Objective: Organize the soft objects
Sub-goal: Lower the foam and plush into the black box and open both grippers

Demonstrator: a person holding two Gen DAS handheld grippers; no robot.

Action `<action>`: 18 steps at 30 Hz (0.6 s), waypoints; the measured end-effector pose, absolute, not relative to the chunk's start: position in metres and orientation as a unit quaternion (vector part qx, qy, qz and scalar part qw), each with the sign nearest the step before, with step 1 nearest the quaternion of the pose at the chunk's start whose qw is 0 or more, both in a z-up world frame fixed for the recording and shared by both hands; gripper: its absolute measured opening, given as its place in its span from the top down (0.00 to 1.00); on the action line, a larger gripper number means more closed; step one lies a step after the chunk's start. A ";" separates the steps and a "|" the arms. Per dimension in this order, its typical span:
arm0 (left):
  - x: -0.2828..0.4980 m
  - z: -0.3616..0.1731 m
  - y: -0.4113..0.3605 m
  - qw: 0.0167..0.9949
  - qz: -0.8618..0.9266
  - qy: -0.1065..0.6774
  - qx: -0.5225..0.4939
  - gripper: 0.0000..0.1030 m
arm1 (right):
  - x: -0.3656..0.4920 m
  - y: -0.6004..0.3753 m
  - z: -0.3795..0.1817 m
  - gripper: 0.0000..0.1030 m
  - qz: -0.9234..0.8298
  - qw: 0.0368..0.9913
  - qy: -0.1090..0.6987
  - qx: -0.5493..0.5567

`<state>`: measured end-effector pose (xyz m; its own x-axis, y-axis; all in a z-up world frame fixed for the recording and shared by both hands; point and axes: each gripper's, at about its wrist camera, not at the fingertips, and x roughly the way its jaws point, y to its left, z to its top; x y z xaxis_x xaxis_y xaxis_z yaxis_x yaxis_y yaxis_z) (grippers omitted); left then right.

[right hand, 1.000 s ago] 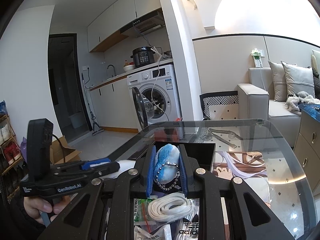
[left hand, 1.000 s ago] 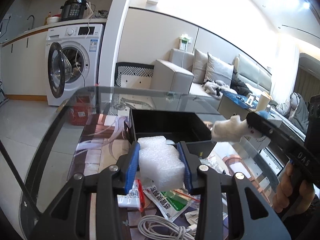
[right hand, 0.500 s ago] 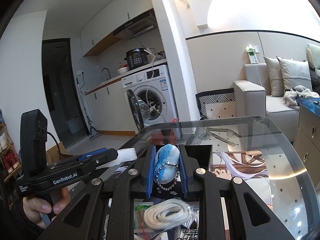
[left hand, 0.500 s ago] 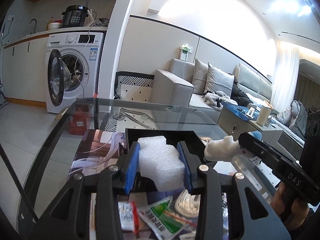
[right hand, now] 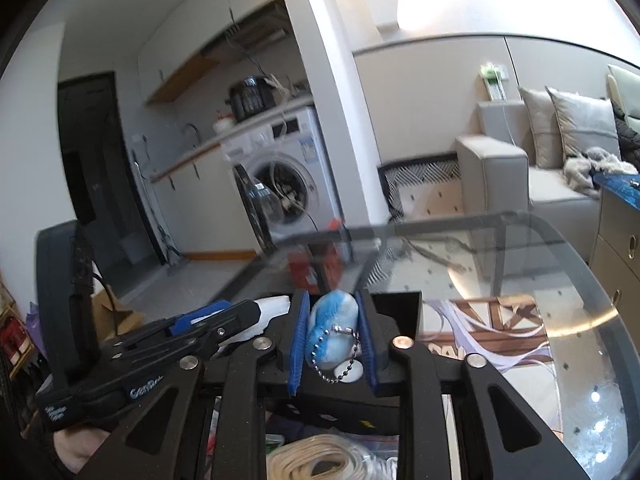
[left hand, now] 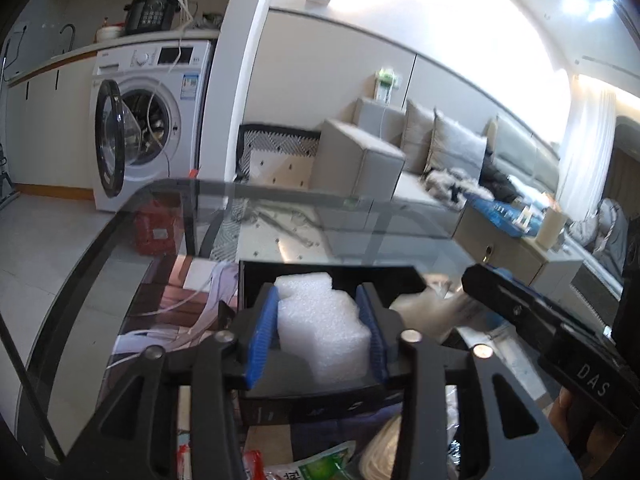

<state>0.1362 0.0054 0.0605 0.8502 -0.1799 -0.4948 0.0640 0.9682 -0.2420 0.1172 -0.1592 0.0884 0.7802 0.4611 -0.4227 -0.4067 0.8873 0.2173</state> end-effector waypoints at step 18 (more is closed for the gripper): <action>0.102 0.061 0.014 0.959 -0.044 0.271 -0.073 0.00 | 0.084 -0.183 0.077 0.01 0.216 0.940 0.263 0.027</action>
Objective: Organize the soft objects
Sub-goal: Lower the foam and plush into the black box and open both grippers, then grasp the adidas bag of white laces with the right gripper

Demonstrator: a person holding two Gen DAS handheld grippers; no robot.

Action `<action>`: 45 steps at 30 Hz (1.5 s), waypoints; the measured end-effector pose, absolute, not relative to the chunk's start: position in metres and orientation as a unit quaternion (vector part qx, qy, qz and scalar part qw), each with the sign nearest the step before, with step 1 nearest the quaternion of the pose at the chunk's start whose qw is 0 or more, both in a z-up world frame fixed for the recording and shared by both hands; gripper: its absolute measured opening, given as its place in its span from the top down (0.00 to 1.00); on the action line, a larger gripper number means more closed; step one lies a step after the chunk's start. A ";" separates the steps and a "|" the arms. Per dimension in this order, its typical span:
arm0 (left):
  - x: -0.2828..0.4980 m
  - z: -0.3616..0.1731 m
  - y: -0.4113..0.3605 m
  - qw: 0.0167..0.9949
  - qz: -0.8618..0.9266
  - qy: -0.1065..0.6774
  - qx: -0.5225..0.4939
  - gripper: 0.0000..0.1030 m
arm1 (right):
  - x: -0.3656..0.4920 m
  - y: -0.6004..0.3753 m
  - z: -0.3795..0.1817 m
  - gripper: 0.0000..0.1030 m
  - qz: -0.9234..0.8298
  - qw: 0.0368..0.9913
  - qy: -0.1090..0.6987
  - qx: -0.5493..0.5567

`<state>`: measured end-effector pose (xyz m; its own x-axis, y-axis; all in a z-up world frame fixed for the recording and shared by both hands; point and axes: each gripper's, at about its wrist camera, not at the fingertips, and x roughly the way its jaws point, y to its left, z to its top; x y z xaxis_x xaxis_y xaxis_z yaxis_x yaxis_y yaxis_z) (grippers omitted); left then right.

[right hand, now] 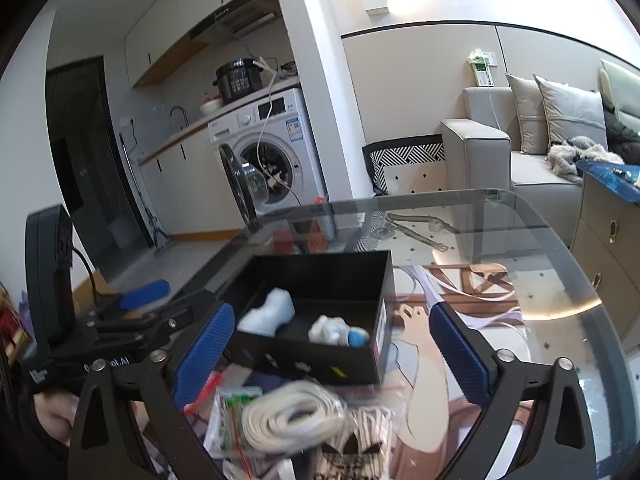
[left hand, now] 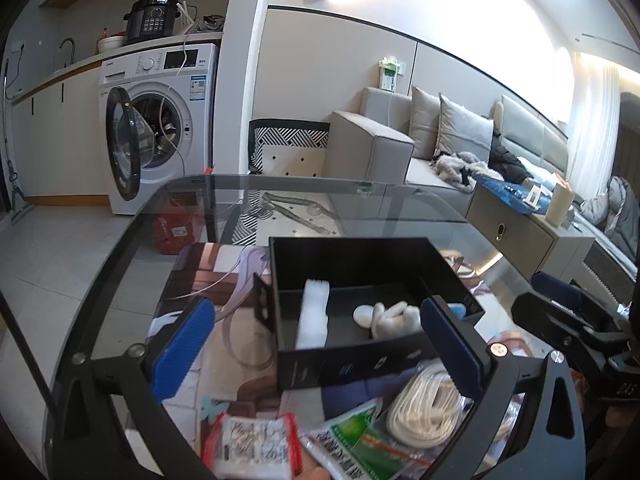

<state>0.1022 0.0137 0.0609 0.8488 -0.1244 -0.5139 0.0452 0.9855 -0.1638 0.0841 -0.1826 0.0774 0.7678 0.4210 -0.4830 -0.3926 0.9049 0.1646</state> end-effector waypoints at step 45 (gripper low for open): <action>0.021 0.018 0.017 0.940 -0.054 0.337 -0.026 0.00 | 0.029 -0.190 0.027 0.01 0.209 0.905 0.362 -0.080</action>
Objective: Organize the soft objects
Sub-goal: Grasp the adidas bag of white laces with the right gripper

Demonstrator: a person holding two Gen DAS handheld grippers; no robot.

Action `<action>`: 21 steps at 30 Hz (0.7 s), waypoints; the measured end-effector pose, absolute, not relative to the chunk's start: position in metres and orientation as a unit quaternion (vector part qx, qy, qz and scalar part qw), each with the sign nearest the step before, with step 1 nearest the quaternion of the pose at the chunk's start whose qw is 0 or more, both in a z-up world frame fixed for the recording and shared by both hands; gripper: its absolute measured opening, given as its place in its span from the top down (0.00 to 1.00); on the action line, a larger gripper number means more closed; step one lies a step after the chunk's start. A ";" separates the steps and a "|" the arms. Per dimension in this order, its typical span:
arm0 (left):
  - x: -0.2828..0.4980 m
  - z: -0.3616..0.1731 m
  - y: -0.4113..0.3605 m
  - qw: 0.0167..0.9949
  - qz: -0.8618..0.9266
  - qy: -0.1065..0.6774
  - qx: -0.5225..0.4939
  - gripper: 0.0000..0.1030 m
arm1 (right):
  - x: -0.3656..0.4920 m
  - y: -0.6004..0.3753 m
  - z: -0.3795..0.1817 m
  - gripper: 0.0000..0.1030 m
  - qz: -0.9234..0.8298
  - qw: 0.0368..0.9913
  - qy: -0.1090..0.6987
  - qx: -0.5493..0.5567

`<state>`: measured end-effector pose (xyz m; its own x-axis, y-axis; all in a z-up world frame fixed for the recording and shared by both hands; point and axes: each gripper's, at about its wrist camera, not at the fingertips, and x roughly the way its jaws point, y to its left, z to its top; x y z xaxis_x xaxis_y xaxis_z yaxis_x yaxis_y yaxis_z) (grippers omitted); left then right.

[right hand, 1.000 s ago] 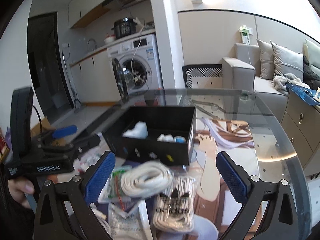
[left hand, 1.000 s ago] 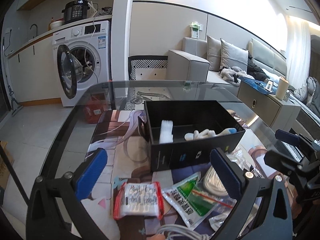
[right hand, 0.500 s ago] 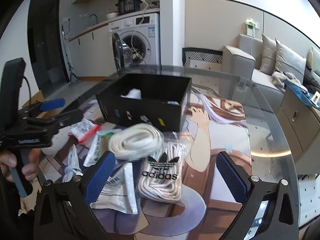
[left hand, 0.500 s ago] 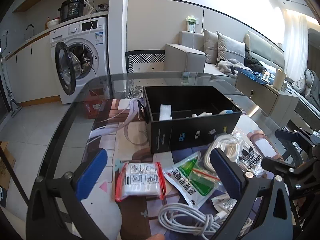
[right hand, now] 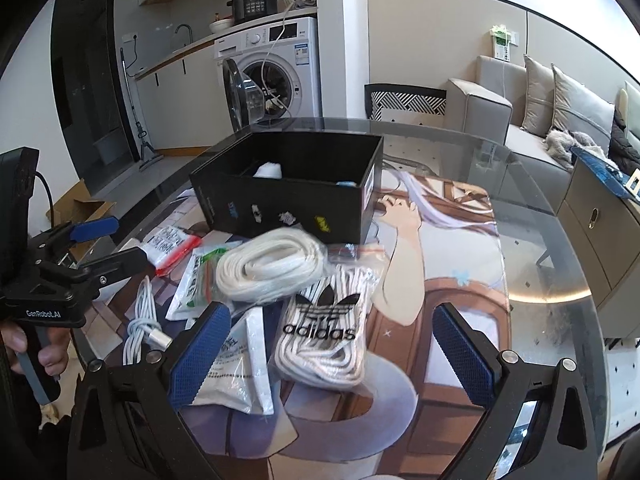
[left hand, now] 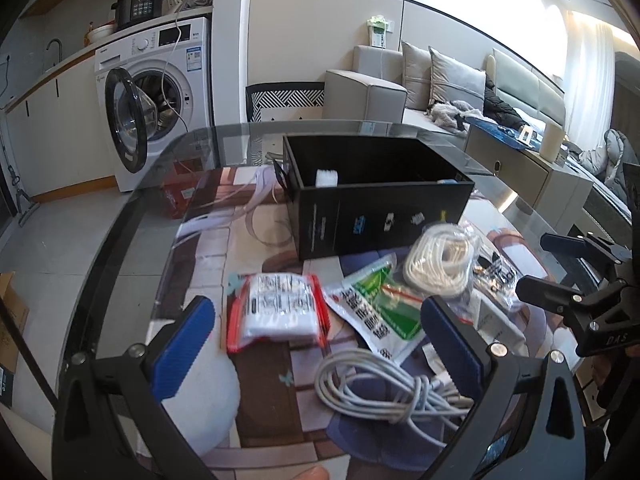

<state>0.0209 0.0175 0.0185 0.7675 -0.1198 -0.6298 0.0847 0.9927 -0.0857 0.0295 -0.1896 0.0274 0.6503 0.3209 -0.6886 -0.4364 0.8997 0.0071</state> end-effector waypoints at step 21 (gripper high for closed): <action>0.024 0.010 0.015 0.935 -0.056 0.349 -0.023 0.00 | 0.064 -0.194 0.002 0.01 0.177 0.892 0.408 -0.079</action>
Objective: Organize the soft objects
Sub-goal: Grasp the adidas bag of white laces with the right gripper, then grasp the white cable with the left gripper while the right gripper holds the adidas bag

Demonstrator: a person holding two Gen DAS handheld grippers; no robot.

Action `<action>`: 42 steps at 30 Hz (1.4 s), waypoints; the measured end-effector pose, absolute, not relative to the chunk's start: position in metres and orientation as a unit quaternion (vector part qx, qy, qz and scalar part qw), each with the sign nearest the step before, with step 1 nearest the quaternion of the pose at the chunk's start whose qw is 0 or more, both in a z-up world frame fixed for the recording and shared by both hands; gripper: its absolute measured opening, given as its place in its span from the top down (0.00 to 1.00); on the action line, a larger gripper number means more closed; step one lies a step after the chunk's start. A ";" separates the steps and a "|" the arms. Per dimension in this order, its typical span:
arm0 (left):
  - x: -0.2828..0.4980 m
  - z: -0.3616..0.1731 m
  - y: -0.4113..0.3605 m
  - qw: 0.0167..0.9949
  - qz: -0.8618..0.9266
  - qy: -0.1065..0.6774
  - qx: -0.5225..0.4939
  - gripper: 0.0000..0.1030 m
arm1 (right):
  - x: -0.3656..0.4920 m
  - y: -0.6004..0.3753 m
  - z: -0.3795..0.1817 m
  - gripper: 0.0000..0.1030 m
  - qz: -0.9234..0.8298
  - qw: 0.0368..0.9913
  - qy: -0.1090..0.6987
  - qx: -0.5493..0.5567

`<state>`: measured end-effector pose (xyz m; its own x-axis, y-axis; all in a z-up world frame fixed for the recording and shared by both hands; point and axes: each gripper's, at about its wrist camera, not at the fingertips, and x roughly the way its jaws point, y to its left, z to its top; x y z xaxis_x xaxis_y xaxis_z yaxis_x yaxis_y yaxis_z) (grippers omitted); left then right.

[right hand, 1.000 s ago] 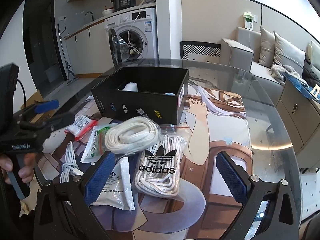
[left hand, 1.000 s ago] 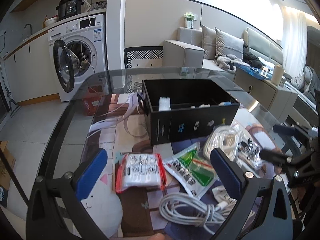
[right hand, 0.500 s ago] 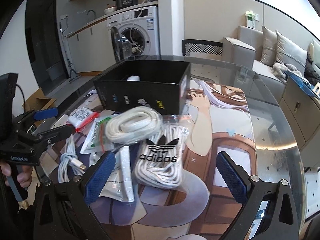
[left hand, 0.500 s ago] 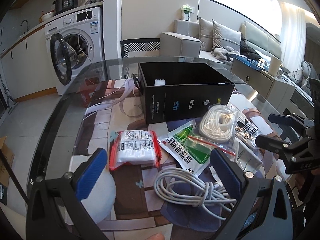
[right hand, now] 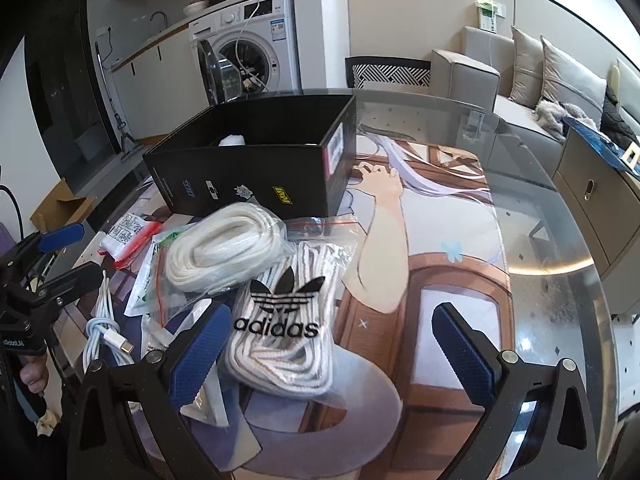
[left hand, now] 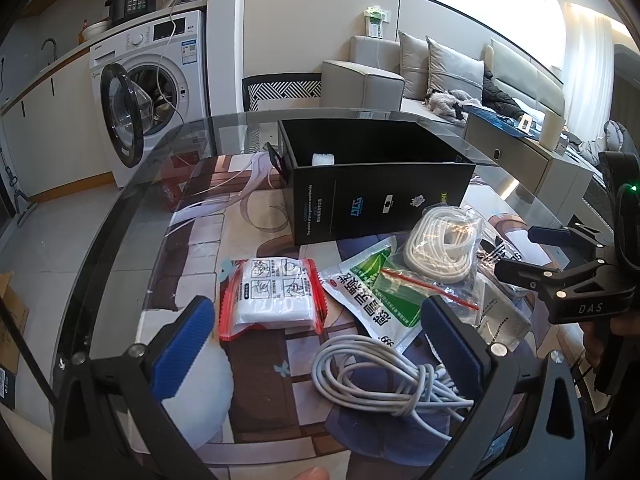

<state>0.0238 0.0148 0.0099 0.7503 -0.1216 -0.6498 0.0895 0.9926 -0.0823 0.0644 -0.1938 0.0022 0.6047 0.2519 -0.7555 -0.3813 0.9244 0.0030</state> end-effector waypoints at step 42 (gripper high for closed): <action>0.026 0.007 0.020 0.934 -0.058 0.352 -0.028 0.00 | 0.059 -0.207 -0.003 0.55 0.168 0.900 0.393 -0.087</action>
